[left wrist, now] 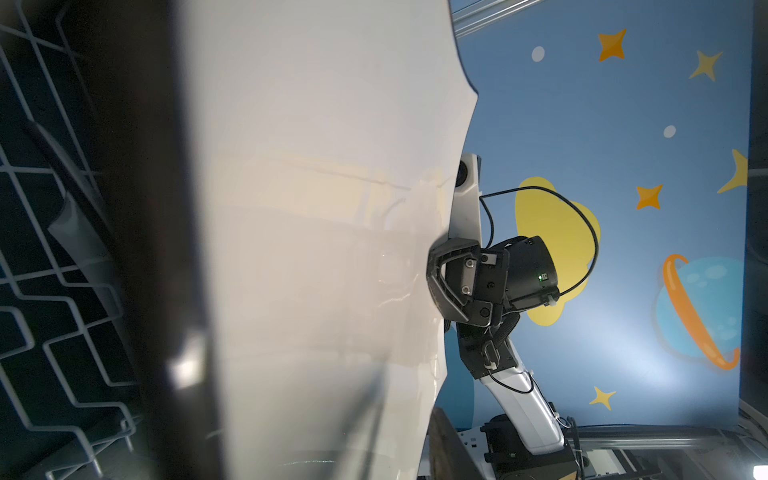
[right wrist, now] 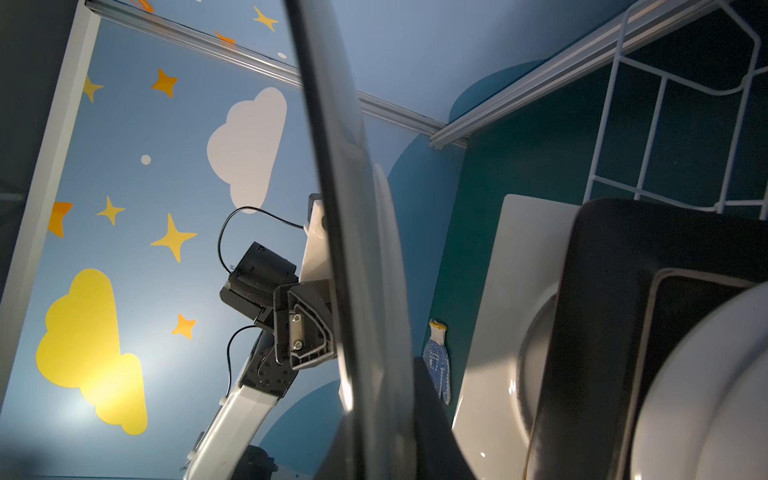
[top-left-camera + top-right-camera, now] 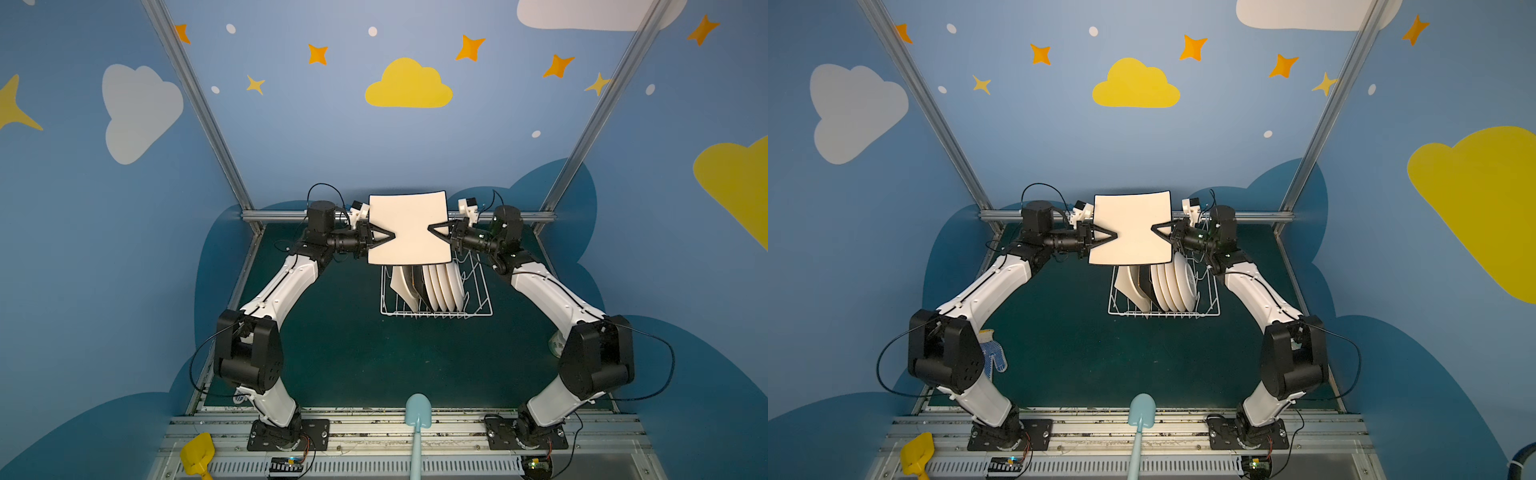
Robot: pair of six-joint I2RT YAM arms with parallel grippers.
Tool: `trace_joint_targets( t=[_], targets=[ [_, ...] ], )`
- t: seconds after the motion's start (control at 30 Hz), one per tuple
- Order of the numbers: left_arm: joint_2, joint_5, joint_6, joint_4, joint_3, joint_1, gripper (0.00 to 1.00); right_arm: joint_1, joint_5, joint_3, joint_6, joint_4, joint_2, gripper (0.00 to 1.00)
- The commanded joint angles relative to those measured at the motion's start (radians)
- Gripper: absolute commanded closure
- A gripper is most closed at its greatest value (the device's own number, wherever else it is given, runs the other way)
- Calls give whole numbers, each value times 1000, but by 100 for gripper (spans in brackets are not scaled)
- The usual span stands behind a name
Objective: Unload the plates from the dish rack
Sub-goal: 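Grasp the plate's opposite edge with the left gripper while the right gripper holds it, then hold the square cream plate flat between both grippers above the rack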
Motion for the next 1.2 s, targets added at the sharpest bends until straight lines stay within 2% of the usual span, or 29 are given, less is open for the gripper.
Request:
trace_joint_targets(
  t=[0.0, 0.27, 0.53, 0.63, 0.73, 1.03, 1.1, 1.17],
  targets=[
    [-20, 39, 18, 37, 4, -15, 75, 13, -33, 56, 12, 134, -15, 100],
    [-27, 20, -18, 70, -7, -5, 97, 13, -20, 31, 11, 134, -25, 100],
    [-32, 10, -53, 115, -25, 2, 97, 14, -14, 25, 7, 132, -30, 99],
    [-38, 7, -51, 117, -26, 7, 97, 15, -6, 24, -5, 118, -36, 78],
    [-45, 7, -46, 116, -28, 13, 97, 18, 6, 24, -40, 88, -49, 64],
    [-58, 12, -44, 118, -23, 25, 97, 19, 33, 61, -152, -77, -78, 42],
    [-61, 19, -38, 108, -12, 29, 97, 19, 63, 75, -211, -166, -94, 20],
    [-64, 26, -23, 84, 4, 37, 97, 19, 82, 84, -265, -227, -112, 15]
  ],
)
